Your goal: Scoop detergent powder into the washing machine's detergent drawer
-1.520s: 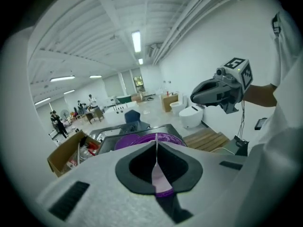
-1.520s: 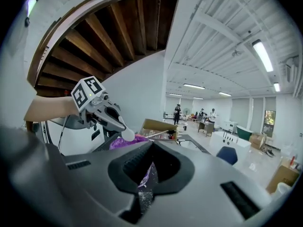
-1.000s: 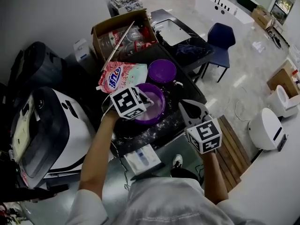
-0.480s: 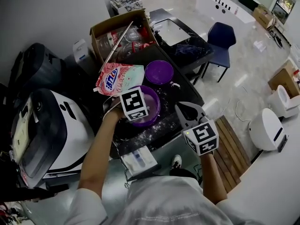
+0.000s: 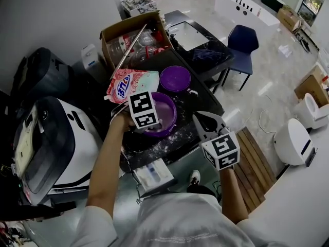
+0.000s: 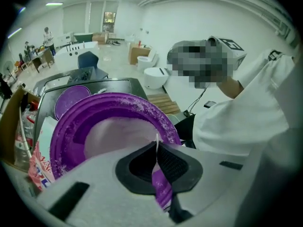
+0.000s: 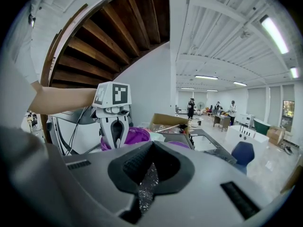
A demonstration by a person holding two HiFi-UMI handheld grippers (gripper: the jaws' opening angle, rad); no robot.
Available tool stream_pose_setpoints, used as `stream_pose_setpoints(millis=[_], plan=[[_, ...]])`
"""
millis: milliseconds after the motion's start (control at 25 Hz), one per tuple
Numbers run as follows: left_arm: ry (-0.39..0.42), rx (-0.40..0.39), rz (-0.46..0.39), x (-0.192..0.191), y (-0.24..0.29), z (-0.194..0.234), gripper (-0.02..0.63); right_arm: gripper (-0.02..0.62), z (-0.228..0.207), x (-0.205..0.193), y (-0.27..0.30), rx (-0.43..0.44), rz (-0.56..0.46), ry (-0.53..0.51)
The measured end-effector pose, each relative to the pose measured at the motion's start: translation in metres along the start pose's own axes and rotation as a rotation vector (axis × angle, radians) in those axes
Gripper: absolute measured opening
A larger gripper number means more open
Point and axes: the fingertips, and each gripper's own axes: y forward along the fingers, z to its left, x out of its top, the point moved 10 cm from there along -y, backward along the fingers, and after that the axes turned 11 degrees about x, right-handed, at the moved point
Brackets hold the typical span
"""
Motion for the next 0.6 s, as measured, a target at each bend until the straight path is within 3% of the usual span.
stream_pose_setpoints(millis=[400, 600], plan=[[-0.05, -0.081, -0.105, -0.011, -0.023, 0.0, 0.014, 0.006, 0.013, 0.005, -0.003, -0.005, -0.014, -0.012], [-0.124, -0.073, -0.221, -0.025, -0.033, 0.0, 0.014, 0.006, 0.019, 0.007, -0.004, -0.004, -0.018, -0.023]])
